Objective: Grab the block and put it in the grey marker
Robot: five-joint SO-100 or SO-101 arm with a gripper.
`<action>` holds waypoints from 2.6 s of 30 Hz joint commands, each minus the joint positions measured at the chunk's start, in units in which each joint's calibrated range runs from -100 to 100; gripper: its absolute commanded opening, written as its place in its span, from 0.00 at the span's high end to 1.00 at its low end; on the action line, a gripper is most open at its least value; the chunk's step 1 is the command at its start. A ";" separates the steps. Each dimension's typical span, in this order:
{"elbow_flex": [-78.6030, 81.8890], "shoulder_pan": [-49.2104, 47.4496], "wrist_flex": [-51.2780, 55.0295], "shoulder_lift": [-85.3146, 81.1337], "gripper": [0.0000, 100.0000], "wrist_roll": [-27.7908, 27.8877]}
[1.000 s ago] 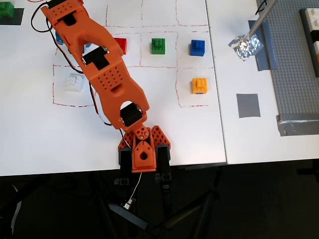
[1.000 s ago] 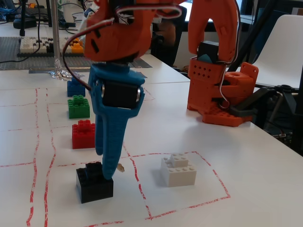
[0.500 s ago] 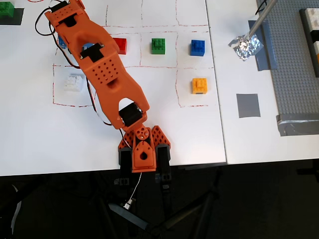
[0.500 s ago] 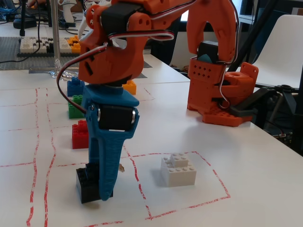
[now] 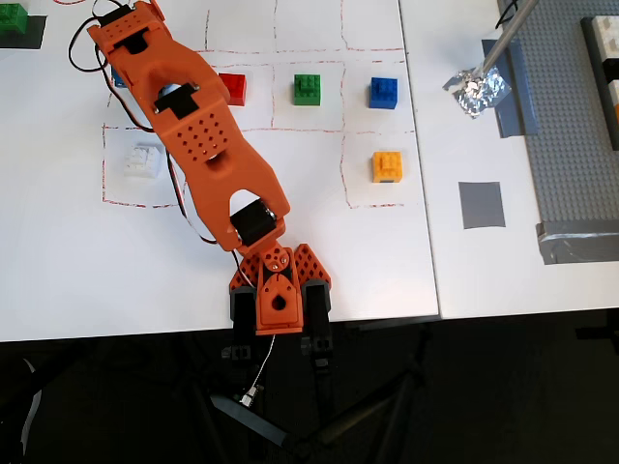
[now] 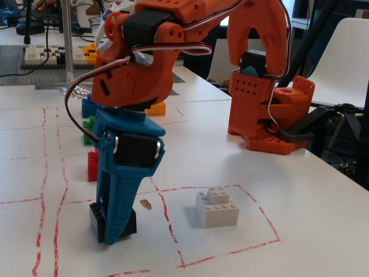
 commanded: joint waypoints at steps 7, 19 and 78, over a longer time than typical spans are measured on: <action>-4.53 -2.28 1.91 -7.61 1.00 -0.34; -21.93 -1.31 27.13 -16.14 1.00 -12.84; -18.03 122.55 16.44 -3.74 1.00 6.20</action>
